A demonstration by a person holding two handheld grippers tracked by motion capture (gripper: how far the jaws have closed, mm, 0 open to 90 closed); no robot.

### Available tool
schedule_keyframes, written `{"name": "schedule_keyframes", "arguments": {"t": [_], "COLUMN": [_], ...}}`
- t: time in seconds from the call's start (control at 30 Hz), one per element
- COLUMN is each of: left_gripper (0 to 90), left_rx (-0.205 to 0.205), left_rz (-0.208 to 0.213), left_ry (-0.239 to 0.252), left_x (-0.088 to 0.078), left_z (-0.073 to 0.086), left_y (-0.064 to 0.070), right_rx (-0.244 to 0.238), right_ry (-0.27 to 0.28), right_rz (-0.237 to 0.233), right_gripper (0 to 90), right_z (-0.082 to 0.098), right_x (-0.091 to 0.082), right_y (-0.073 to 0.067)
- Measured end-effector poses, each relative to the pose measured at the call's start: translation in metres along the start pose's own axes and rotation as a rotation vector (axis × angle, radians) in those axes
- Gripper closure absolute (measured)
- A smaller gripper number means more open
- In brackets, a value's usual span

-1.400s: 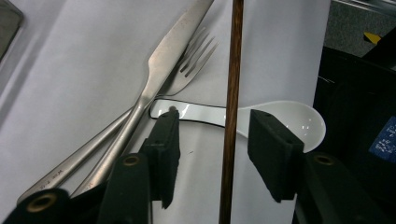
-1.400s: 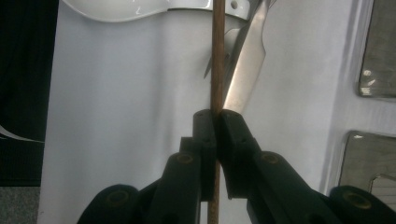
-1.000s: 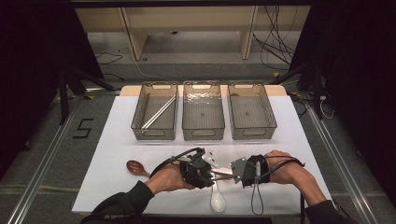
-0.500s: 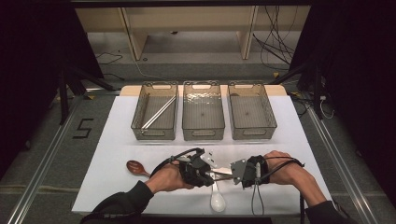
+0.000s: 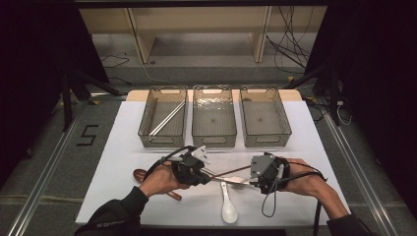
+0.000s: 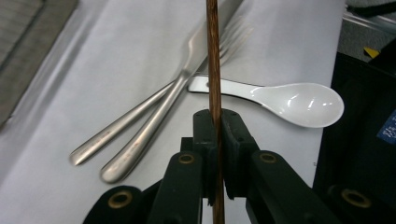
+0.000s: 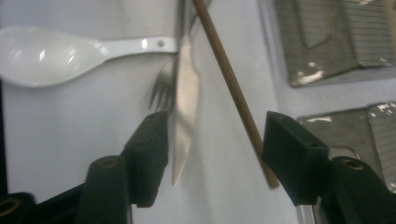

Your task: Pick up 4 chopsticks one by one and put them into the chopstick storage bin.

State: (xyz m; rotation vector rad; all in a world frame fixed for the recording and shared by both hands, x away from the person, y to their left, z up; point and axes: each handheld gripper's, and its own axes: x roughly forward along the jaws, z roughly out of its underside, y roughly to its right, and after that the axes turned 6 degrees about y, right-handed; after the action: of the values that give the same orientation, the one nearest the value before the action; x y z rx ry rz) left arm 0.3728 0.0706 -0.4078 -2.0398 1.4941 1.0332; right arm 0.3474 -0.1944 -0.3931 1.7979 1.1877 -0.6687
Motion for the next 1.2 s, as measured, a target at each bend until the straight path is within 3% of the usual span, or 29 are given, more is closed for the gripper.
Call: {"name": "schedule_keyframes", "arguments": {"t": [0.23,0.47,0.57,0.8,1.03,1.2], "left_gripper": [85.2,85.2,85.2,85.2,85.2,85.2], "left_rx": [-0.035,-0.072,-0.084,-0.128,-0.216,-0.234], "left_rz": [-0.029,-0.044,-0.057,-0.105,-0.142,-0.169], "left_ry": [0.013,0.047,0.062,0.111,0.178,0.191], "left_x": [-0.009,-0.022,-0.028,-0.043,-0.054,-0.058], "left_z": [0.007,0.011,0.012,0.015,0.022,0.023], "left_y": [-0.009,-0.019,-0.023,-0.034,-0.049,-0.056], "right_rx": [0.248,0.44,0.495,0.549,0.598,0.625], "right_ry": [0.139,0.252,0.273,0.288,0.305,0.318], "right_rz": [0.045,0.086,0.099,0.107,0.106,0.119], "right_gripper": [34.8,30.8,28.7,27.4,26.1,25.9], "right_z": [0.013,0.027,0.031,0.037,0.041,0.045], "right_x": [-0.003,-0.011,-0.013,-0.016,-0.016,-0.018], "right_y": [0.001,0.0,-0.003,-0.007,-0.01,-0.009]}}
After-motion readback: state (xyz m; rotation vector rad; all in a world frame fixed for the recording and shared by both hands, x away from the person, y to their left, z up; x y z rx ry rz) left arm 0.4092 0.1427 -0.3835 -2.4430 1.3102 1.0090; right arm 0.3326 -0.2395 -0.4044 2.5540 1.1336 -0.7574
